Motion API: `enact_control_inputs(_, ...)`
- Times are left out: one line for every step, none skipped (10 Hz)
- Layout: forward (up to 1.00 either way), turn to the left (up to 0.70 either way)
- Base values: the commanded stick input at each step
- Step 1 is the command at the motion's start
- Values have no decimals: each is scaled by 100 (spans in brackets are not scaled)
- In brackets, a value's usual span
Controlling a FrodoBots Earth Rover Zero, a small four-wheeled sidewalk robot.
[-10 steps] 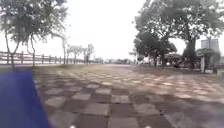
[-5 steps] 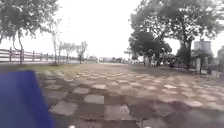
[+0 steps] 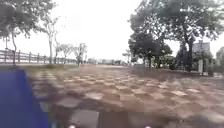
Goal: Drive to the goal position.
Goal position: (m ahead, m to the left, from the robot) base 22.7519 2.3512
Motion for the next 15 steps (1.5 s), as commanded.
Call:
enact_control_inputs(100, 0)
enact_control_inputs(100, 0)
enact_control_inputs(100, 0)
enact_control_inputs(100, 0)
enact_control_inputs(100, 0)
enact_control_inputs(100, 0)
enact_control_inputs(100, 0)
enact_control_inputs(100, 0)
enact_control_inputs(100, 0)
enact_control_inputs(100, 0)
enact_control_inputs(100, 0)
enact_control_inputs(100, 0)
enact_control_inputs(100, 0)
enact_control_inputs(100, 0)
enact_control_inputs(100, 0)
